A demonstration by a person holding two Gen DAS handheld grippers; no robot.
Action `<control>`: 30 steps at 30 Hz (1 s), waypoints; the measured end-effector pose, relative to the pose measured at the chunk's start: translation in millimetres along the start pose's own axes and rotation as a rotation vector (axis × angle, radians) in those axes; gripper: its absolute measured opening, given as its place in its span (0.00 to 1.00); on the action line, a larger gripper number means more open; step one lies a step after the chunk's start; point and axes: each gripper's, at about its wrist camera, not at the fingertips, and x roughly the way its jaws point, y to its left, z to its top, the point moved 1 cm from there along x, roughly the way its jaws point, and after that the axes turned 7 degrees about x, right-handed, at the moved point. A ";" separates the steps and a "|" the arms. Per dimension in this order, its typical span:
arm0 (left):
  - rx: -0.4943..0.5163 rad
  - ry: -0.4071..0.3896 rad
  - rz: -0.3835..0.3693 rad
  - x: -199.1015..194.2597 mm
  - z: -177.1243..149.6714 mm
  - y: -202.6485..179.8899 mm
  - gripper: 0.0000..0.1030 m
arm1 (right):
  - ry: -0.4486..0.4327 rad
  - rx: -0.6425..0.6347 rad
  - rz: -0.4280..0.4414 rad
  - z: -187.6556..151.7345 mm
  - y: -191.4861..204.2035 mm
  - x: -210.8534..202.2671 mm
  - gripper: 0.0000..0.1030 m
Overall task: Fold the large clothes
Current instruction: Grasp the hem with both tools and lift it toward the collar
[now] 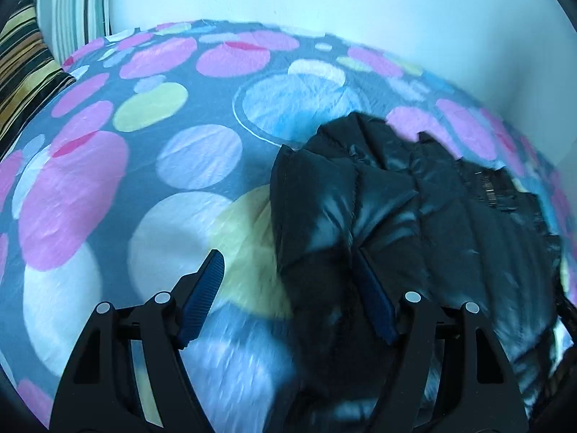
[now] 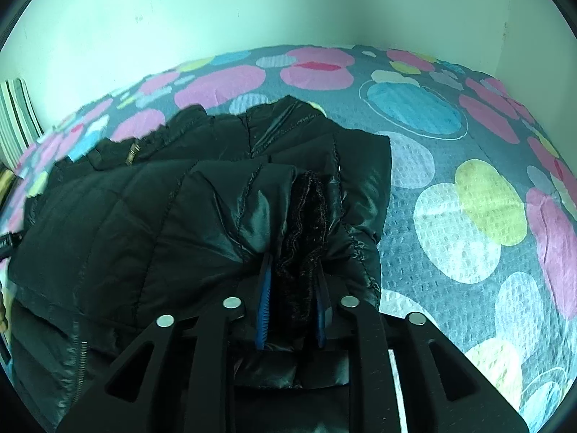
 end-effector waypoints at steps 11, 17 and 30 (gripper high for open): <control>-0.009 -0.046 -0.185 -95.4 -101.5 13.2 0.80 | -0.031 0.051 0.067 -39.3 -41.3 -85.4 0.66; 0.017 0.004 -0.214 -123.2 -165.8 8.1 0.81 | -0.008 0.012 0.016 -87.7 -60.5 -114.3 0.66; 0.075 0.053 -0.301 -153.7 -241.7 -9.5 0.81 | 0.049 -0.059 0.053 -183.9 -67.7 -160.7 0.66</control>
